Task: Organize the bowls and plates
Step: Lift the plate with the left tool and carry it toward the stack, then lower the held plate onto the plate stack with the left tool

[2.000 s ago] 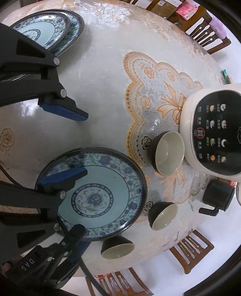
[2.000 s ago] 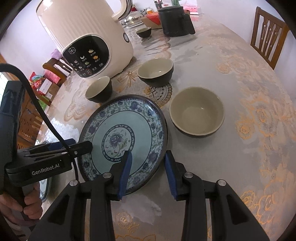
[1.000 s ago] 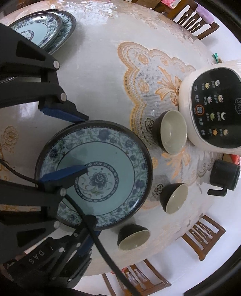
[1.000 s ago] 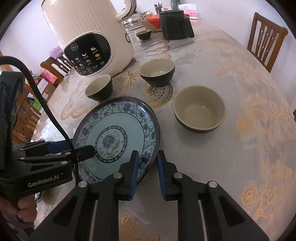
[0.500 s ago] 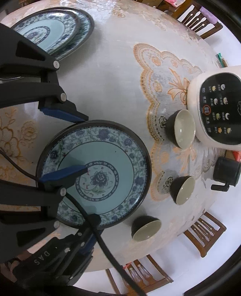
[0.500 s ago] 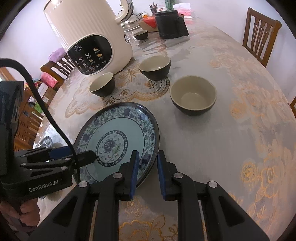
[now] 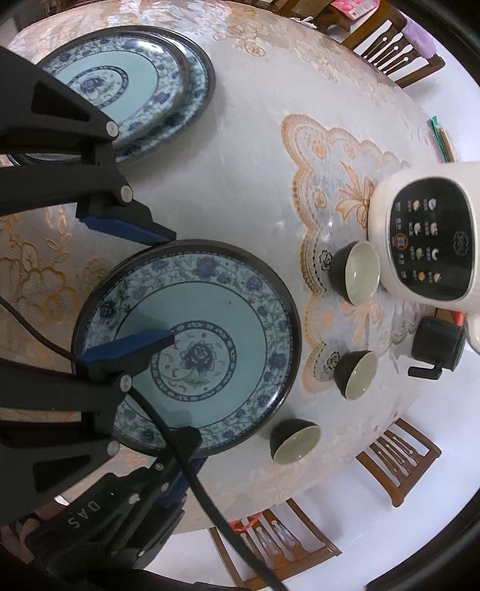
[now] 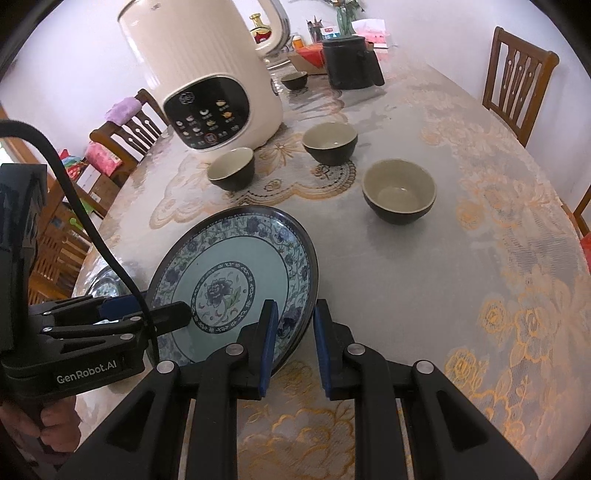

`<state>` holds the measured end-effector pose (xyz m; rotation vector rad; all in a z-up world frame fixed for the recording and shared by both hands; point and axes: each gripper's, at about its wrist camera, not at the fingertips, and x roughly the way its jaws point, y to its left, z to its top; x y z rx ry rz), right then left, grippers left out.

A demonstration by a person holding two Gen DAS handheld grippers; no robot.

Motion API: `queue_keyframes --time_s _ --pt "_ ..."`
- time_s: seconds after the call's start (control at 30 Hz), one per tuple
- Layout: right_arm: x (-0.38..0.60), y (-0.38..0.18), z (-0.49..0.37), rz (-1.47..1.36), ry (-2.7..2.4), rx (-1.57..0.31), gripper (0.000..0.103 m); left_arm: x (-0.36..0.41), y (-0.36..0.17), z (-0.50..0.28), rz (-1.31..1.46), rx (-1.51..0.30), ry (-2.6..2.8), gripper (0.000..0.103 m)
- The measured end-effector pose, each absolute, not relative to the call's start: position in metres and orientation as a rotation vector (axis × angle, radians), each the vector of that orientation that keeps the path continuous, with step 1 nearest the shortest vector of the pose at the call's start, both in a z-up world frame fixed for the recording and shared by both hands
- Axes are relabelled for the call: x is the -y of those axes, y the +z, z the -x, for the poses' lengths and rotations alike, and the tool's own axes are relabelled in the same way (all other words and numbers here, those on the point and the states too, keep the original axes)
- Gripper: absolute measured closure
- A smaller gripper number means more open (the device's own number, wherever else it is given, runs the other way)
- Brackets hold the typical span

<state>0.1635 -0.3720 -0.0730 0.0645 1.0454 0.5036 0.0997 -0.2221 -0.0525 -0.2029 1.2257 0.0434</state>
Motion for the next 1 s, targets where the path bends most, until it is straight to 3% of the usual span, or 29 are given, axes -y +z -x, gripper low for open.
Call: queue_keyframes --time_s 1.0 --pt "0.27 -0.044 -0.087 0.033 0.631 -1.035 0.081 0.119 -0.021 0.0 0.306 -1.156 0.176 0.054"
